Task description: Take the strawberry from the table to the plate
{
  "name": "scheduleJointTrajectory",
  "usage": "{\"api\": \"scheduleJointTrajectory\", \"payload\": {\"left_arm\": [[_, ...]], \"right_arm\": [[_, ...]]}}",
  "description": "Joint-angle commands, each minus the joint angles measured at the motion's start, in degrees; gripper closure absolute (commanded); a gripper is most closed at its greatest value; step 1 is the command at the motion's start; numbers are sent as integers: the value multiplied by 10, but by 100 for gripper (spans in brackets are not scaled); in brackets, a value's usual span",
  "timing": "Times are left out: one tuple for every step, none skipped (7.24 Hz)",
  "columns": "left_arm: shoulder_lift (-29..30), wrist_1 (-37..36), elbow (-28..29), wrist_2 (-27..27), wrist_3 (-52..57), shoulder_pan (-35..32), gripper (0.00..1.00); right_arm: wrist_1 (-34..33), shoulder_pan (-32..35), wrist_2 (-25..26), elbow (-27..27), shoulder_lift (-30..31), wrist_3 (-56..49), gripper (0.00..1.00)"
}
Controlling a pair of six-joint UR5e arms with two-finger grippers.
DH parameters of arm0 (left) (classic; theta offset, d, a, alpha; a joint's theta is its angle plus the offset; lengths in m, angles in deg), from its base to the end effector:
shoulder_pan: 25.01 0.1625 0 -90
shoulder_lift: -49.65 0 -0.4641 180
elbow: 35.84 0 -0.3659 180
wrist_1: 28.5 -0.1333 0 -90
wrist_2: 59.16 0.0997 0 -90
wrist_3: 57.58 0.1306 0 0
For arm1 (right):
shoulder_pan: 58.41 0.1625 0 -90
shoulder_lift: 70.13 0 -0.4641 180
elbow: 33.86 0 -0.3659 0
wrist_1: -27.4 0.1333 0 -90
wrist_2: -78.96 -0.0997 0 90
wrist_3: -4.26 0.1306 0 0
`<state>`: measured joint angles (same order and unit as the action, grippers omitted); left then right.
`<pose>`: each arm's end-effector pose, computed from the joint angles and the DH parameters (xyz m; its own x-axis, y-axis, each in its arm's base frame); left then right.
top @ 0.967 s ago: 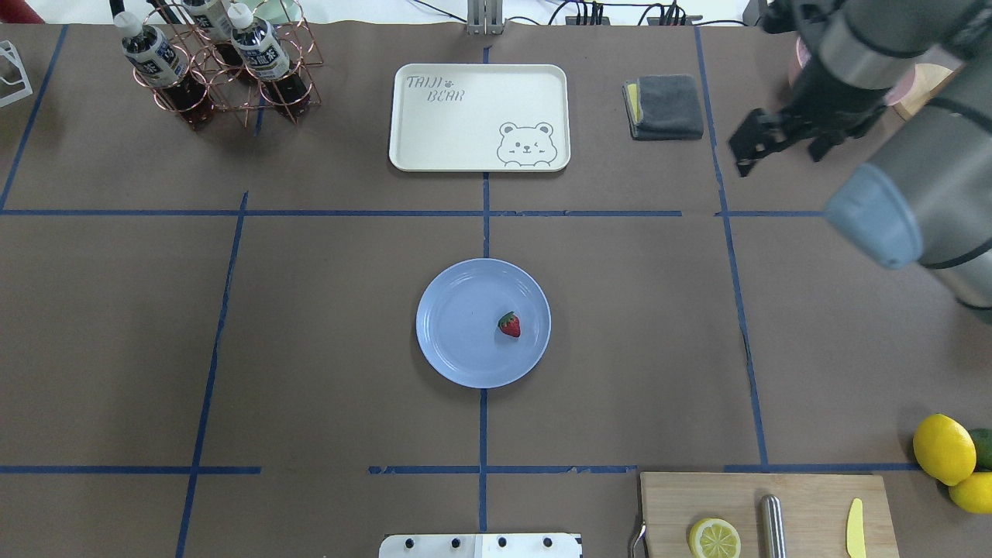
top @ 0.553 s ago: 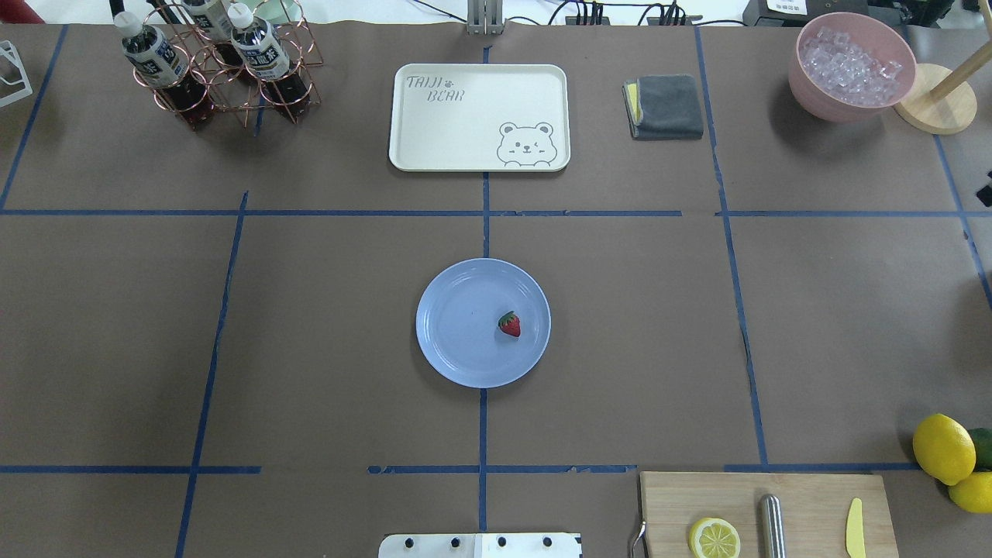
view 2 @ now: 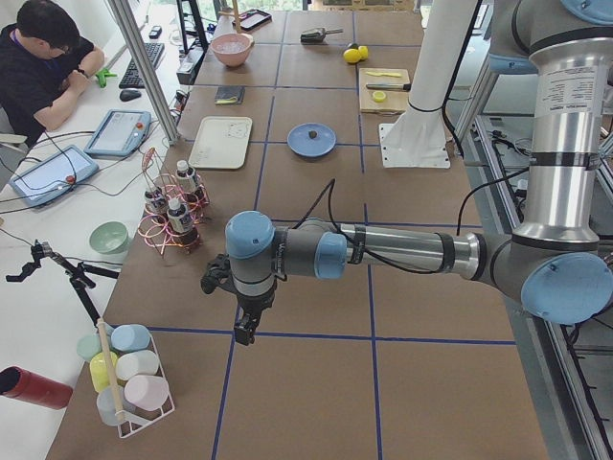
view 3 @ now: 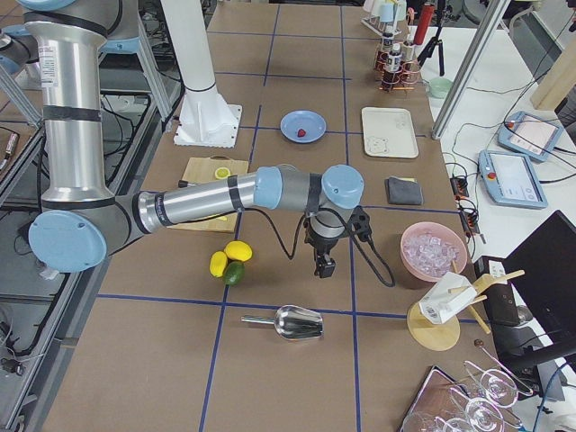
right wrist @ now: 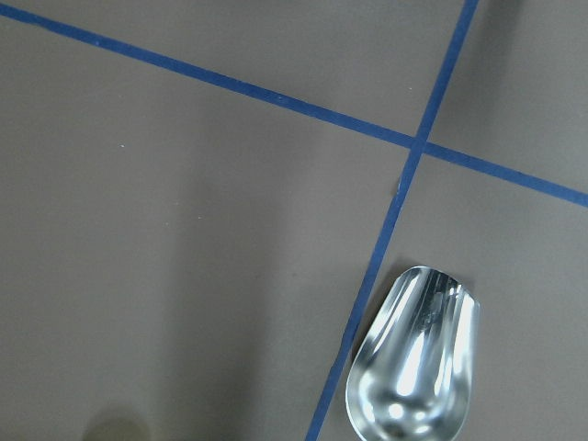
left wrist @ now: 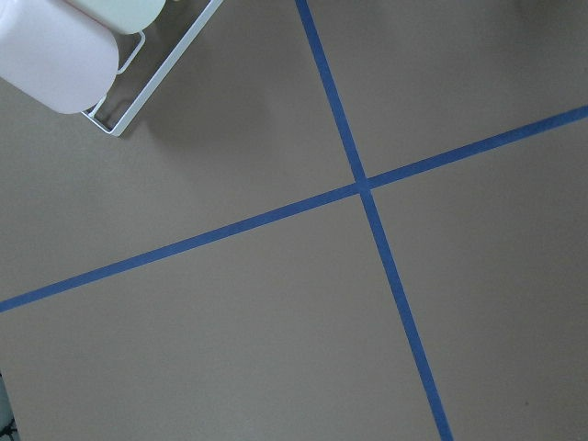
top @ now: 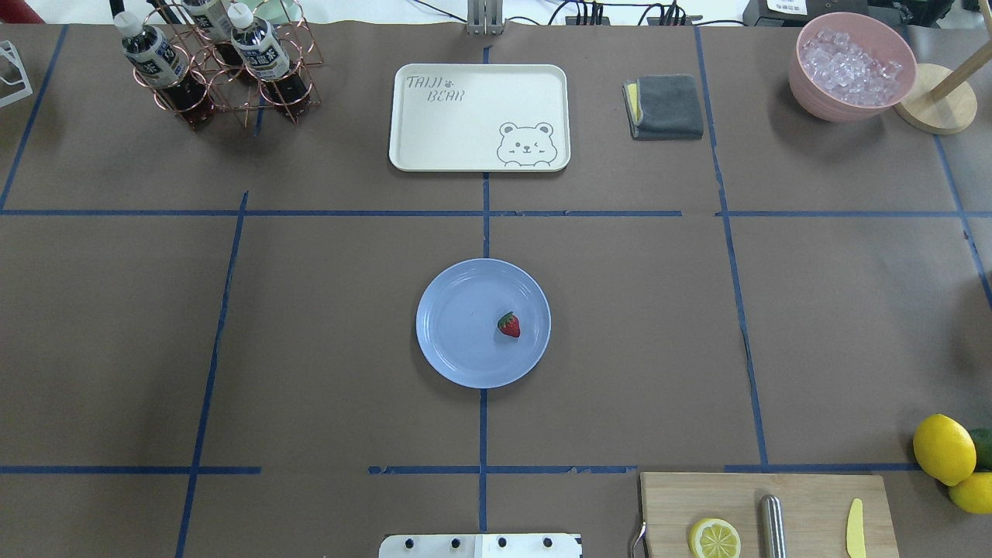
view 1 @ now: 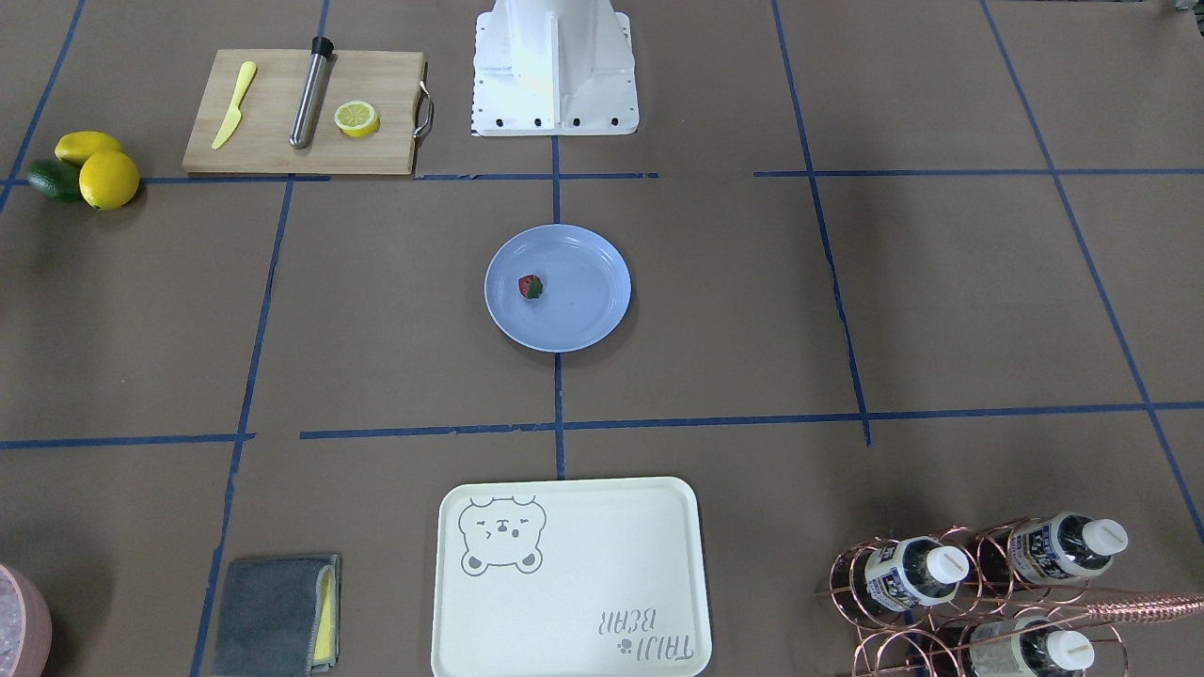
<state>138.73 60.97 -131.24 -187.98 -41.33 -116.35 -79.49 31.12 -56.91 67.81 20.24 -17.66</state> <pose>-0.0623 -0.4625 0.6926 0.7553 0.3030 -0.5811 -0.1958 0.9505 0.2411 0.0359 -0.4465 0.6551 0.6434 -0.3120 0.6991 0.2677 0.9472 0.1763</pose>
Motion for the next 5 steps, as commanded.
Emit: {"api": "scheduleJointTrajectory", "payload": {"left_arm": [[-4, 1, 8, 1, 0, -1, 0], [-6, 1, 20, 1, -1, -1, 0], [-5, 1, 36, 0, -2, -1, 0], [-5, 1, 36, -10, -7, -1, 0], [-5, -1, 37, -27, -22, -1, 0]], "right_arm": [[87, 6, 1, -44, -18, -5, 0], [146, 6, 0, -112, -20, -3, 0], [219, 6, -1, -178, -22, 24, 0], [259, 8, -7, -182, -20, 89, 0], [257, 7, -15, -180, -24, 106, 0]]}}
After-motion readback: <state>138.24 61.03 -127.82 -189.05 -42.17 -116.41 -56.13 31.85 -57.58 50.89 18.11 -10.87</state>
